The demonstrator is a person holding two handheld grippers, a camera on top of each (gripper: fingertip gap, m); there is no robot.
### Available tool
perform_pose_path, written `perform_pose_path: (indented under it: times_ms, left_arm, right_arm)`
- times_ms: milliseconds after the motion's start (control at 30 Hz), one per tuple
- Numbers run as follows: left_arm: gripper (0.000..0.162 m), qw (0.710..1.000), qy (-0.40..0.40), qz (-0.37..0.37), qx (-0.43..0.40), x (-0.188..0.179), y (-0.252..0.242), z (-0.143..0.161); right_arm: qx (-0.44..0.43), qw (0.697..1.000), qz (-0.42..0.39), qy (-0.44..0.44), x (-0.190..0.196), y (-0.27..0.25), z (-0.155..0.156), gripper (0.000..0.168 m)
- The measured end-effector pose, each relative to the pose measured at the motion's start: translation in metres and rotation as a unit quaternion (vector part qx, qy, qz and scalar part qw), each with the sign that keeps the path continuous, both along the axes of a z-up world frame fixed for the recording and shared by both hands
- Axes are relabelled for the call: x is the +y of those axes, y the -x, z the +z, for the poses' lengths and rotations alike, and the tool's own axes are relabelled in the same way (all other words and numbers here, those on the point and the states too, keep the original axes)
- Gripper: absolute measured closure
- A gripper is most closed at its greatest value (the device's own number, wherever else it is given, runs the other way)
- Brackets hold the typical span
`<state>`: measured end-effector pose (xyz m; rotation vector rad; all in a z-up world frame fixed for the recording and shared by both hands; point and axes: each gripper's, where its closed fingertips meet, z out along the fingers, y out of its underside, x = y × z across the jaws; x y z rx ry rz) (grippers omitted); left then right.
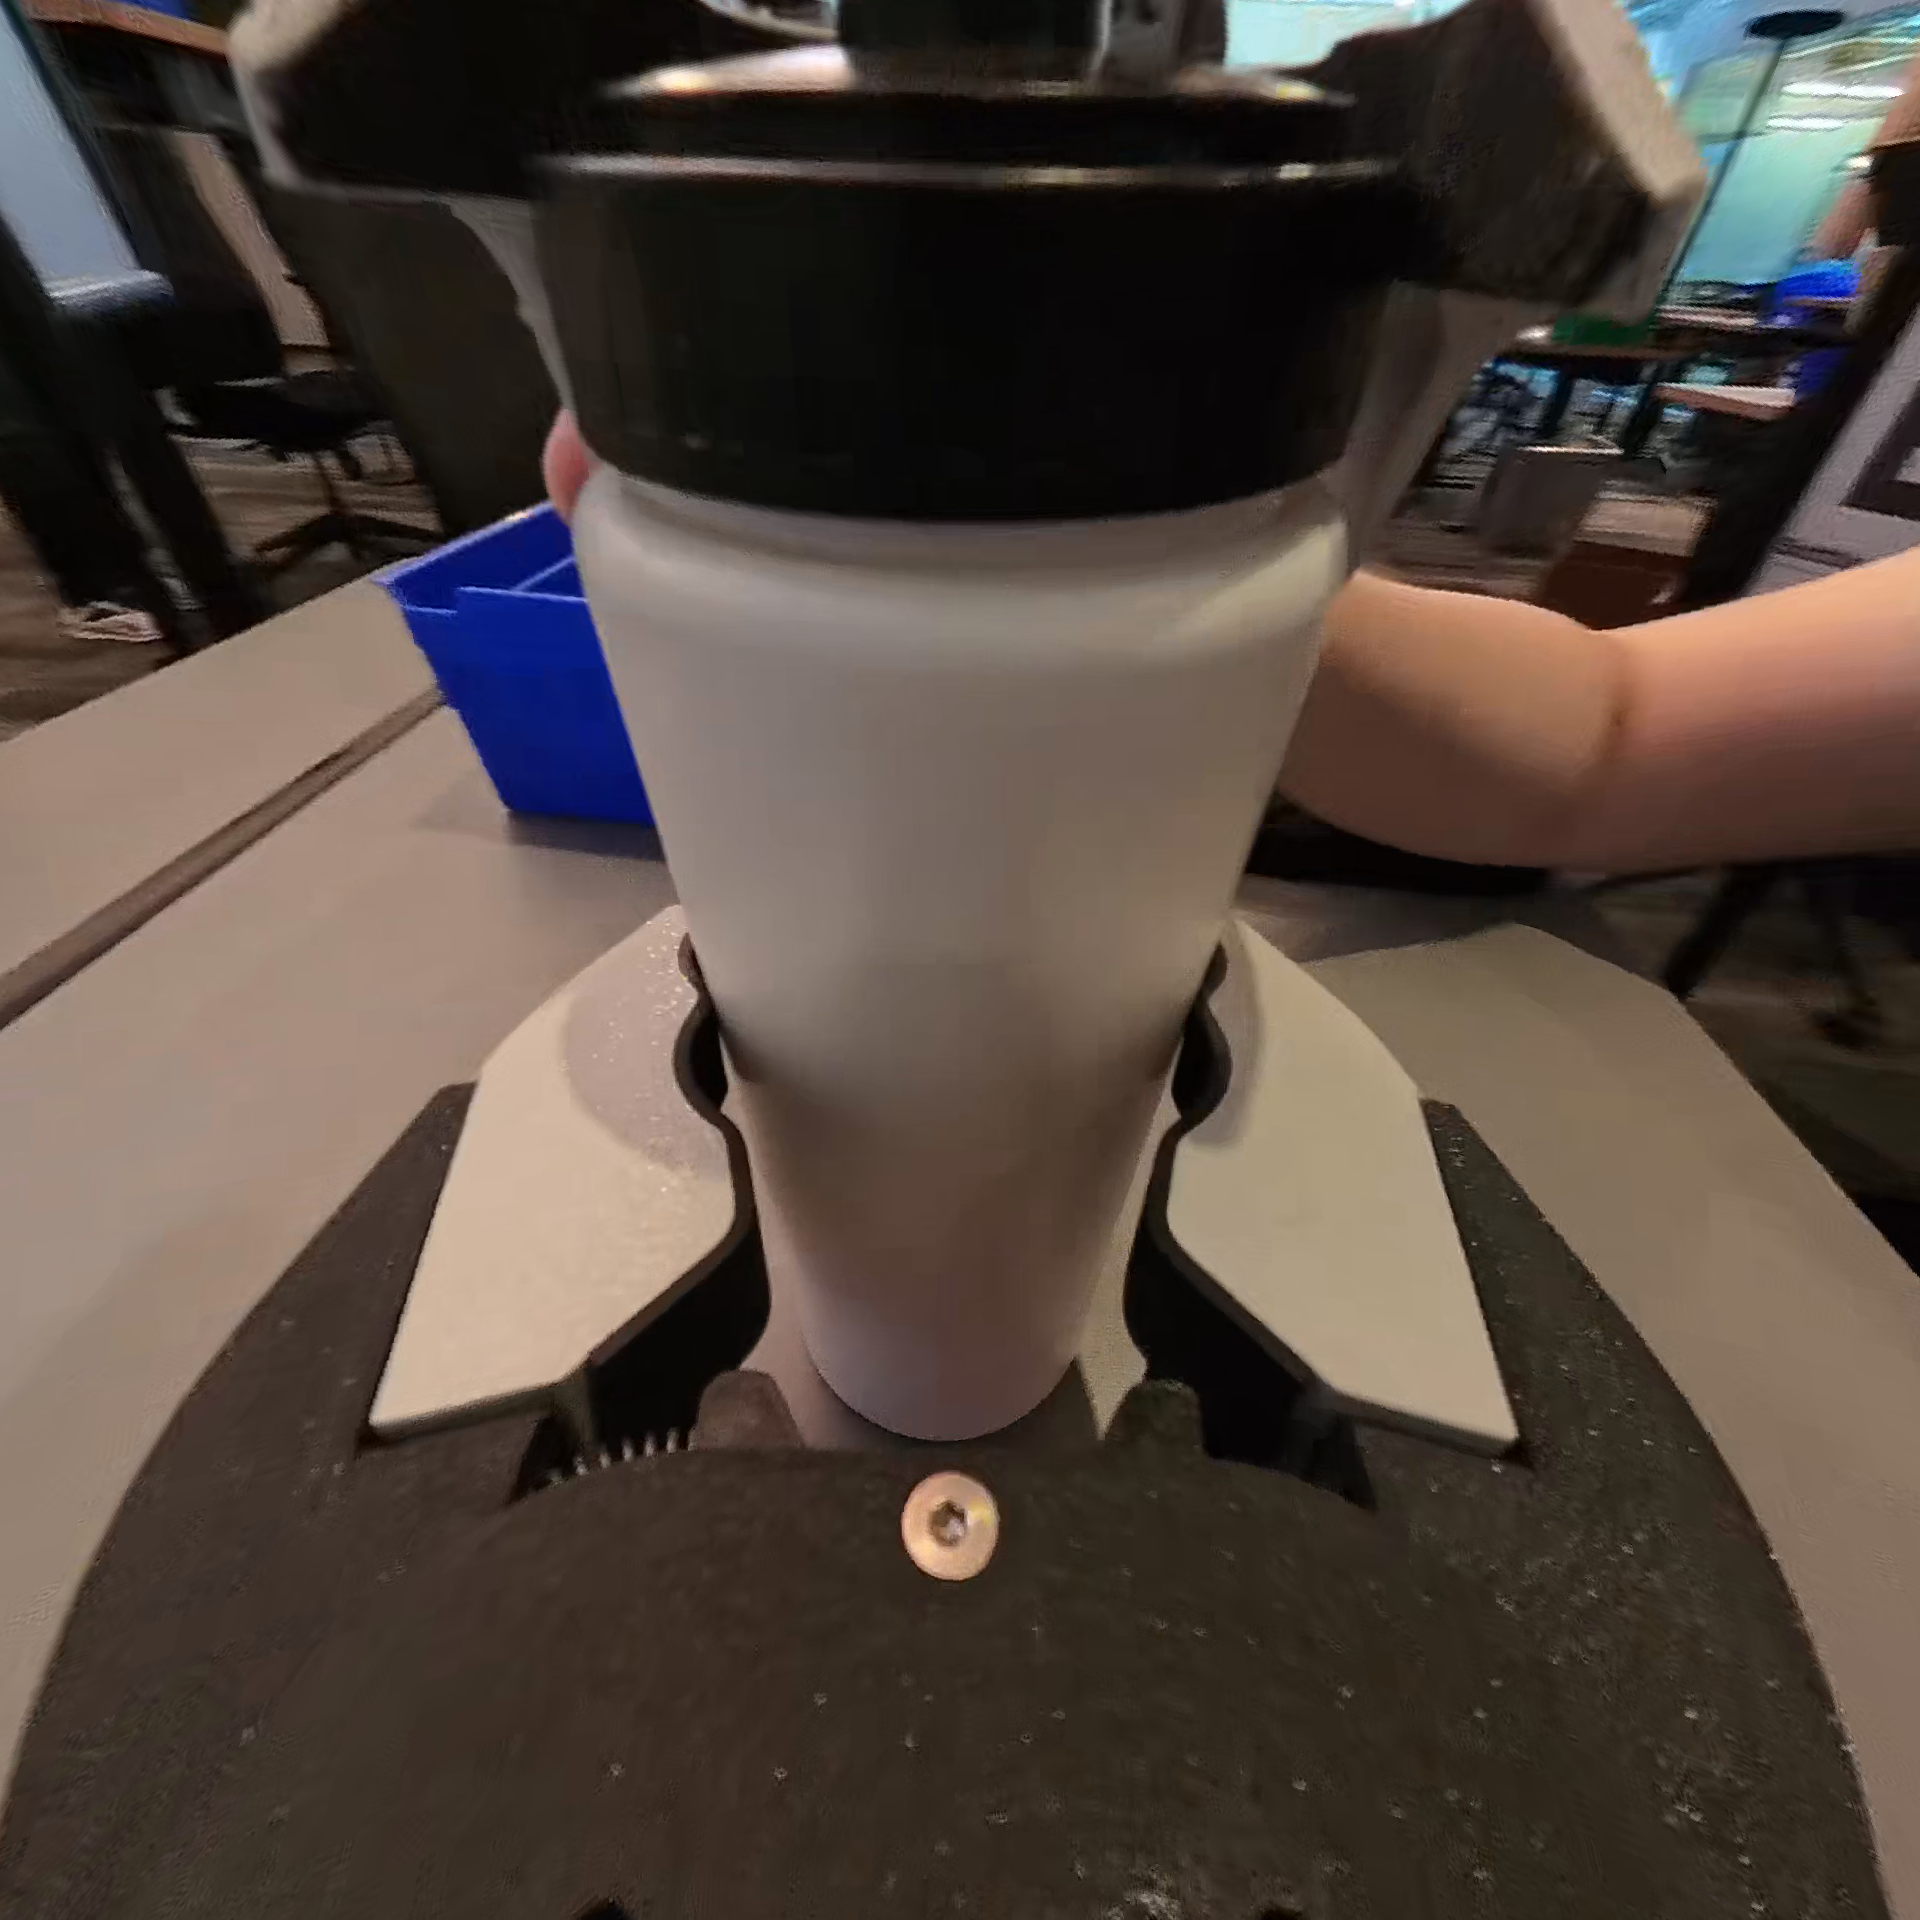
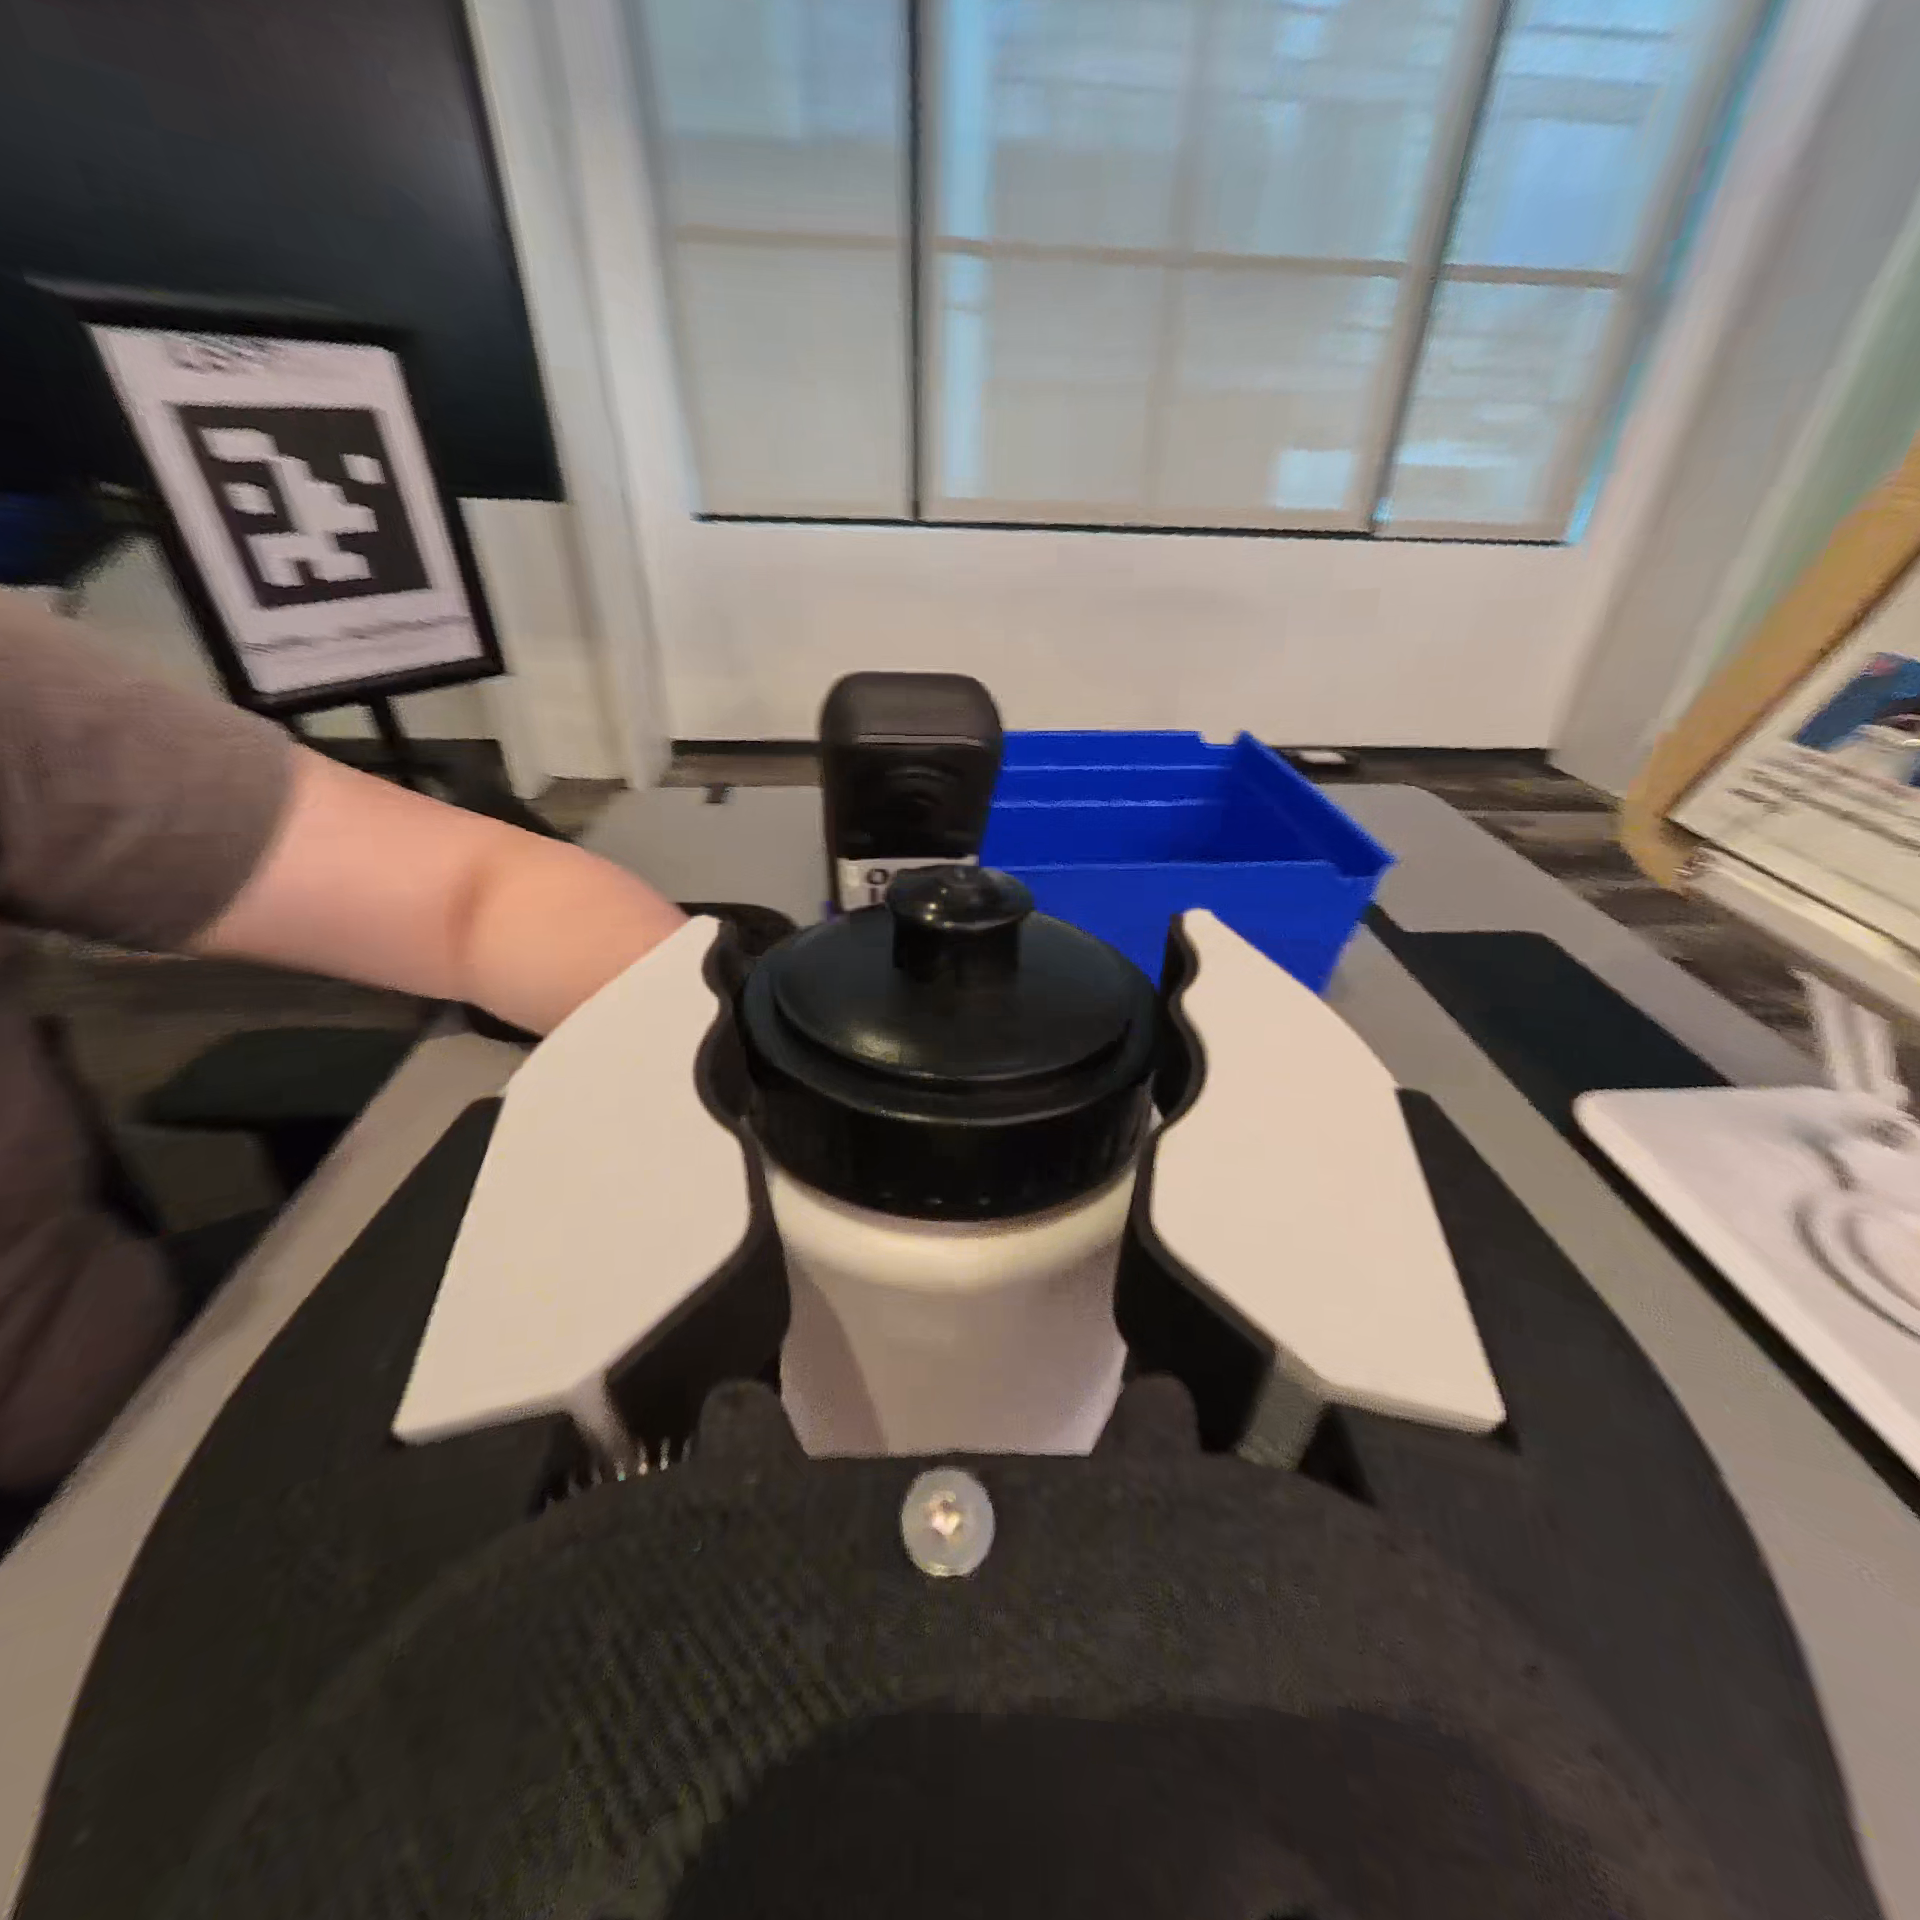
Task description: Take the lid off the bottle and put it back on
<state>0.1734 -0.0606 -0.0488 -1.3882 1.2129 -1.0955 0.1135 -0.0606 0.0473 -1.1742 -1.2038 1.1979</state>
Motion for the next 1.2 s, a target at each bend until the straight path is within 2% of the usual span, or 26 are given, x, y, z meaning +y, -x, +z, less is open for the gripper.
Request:
perform_pose_path:
  times_ms: [100,167,267,367,467,567,667,800,933,1067,1200]
  left_arm:
    - [0.075,1.0,-0.002,-0.02,0.001,-0.007,-0.003,0.0]
    - [0.076,1.0,0.003,-0.009,0.007,-0.004,-0.003,-0.001]
    - [0.076,0.998,-0.003,0.055,0.02,0.015,0.004,-0.002]
    - [0.076,0.991,0.005,0.13,0.023,0.037,0.015,-0.001]
    - [0.076,0.978,0.001,0.206,0.035,0.055,0.029,-0.002]
    - [0.076,0.972,0.001,0.232,0.043,0.06,0.033,-0.003]
    - [0.076,0.971,-0.004,0.235,0.049,0.059,0.032,-0.003]
    - [0.076,0.975,-0.002,0.215,0.049,0.056,0.03,-0.003]
    - [0.076,0.989,0.002,0.139,0.04,0.041,0.02,-0.003]
    - [0.076,0.997,-0.003,0.067,0.034,0.021,0.009,-0.002]
    - [0.076,0.999,-0.006,0.047,0.006,0.015,0.007,0.0]
  right_arm:
    - [0.003,1.0,0.024,-0.011,-0.006,-0.002,0.0,0.09]
    - [0.008,1.0,-0.003,-0.027,-0.001,-0.004,0.001,0.09]
    - [0.032,0.995,-0.086,-0.042,0.018,-0.008,0.014,0.076]
    - [0.032,0.979,-0.196,-0.046,0.04,-0.012,0.021,0.074]
    - [-0.011,0.957,-0.288,-0.037,0.053,-0.007,0.008,0.074]
    - [-0.05,0.941,-0.334,-0.01,0.058,-0.001,-0.009,0.076]
    - [-0.046,0.943,-0.328,0.001,0.054,0.001,-0.011,0.095]
    - [-0.081,0.959,-0.272,0.008,0.051,0.002,-0.013,0.095]
    - [-0.083,0.987,-0.133,0.019,0.036,-0.004,-0.014,0.095]
    - [-0.045,0.998,-0.015,0.03,0.017,-0.015,-0.011,0.096]
    - [-0.048,0.998,-0.007,0.027,0.014,-0.014,-0.011,0.096]
